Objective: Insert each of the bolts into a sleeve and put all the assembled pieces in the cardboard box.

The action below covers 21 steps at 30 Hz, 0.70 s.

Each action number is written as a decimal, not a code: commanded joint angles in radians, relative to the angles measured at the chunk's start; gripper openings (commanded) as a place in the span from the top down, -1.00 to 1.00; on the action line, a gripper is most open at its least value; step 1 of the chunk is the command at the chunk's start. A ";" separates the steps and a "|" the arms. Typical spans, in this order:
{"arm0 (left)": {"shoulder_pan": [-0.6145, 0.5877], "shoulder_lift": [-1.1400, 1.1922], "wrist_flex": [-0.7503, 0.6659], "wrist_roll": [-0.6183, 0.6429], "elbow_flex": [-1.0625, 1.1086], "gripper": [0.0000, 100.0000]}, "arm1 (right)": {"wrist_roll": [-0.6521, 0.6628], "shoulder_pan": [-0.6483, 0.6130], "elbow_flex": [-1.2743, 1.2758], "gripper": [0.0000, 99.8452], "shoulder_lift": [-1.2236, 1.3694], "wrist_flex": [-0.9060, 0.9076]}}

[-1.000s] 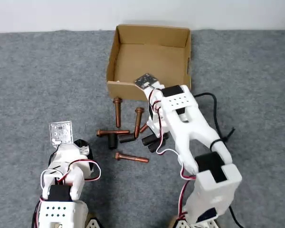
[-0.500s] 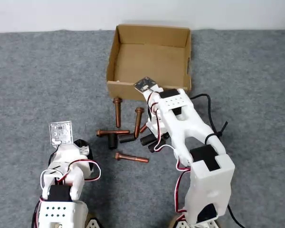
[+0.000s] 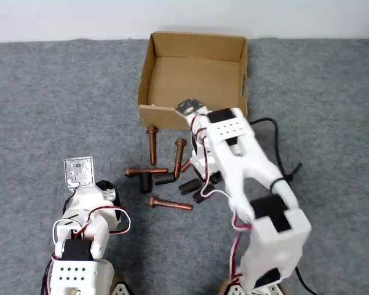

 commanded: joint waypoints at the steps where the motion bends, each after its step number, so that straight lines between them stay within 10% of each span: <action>1: -0.005 -0.003 0.003 0.006 -0.007 0.99 | -0.020 -0.008 -0.021 0.98 -0.182 0.102; 21: -0.005 -0.003 0.003 0.006 -0.007 0.99 | -0.094 0.331 -0.017 0.98 -0.636 0.389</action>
